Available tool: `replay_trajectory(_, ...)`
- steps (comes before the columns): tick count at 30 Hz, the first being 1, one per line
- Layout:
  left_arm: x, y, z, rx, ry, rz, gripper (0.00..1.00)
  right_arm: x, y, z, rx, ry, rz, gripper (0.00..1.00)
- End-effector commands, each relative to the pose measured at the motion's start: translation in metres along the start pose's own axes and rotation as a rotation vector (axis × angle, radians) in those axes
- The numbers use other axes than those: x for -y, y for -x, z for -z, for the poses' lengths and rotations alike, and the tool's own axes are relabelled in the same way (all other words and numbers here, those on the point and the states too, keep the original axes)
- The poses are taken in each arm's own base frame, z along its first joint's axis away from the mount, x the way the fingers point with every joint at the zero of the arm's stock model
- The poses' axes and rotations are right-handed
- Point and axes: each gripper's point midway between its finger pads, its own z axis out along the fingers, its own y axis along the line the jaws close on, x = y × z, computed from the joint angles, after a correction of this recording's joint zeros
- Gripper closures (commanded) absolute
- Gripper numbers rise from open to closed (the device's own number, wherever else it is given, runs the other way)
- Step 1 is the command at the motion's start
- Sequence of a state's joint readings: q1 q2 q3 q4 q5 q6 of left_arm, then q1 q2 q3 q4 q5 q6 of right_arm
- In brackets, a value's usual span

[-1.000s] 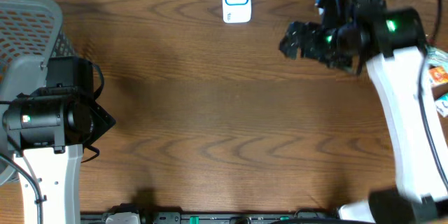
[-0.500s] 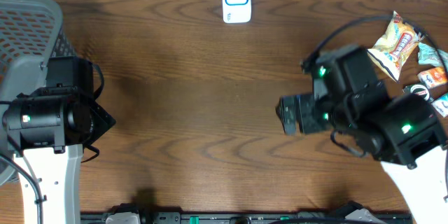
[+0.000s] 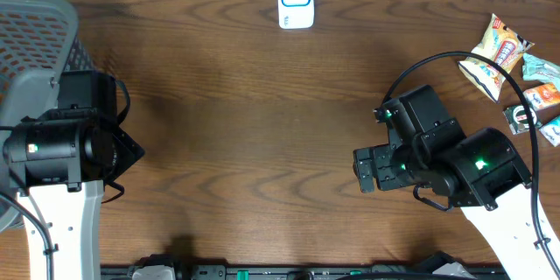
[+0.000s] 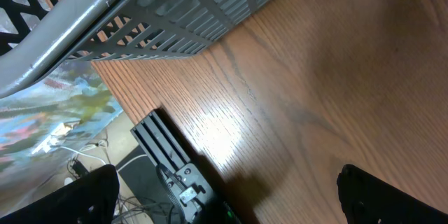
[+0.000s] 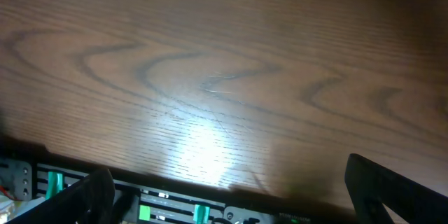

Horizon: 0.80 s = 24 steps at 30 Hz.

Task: Scan the item barcode

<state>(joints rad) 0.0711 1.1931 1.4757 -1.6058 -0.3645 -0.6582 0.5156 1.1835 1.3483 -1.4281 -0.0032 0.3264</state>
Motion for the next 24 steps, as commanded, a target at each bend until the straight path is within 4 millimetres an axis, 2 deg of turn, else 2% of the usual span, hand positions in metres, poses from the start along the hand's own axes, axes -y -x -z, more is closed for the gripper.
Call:
replay_trajectory(1, -0.002, 0.0, 0.001, 0.001, 0.004, 0.016, 0.02, 0.001, -0.001, 0.001, 0.006, -0.008, -0.002, 0.01)
replay_trajectory(11, -0.002, 0.0, 0.001, 0.001, 0.004, 0.016, 0.02, 0.002, -0.002, 0.001, 0.003, -0.016, 0.007, 0.01)
replay_trajectory(18, -0.002, 0.0, 0.001, 0.001, 0.004, 0.016, 0.02, 0.019, 0.017, 0.002, 0.089, -0.082, 0.13, 0.01)
replay_trajectory(21, -0.002, 0.0, 0.001, 0.0, 0.004, 0.016, 0.03, 0.025, 0.032, 0.001, 0.198, -0.061, 0.09, 0.01)
replay_trajectory(24, -0.002, 0.0, 0.001, 0.0, 0.004, 0.016, 0.03, 0.039, 0.036, -0.006, 0.285, -0.051, 0.028, 0.01)
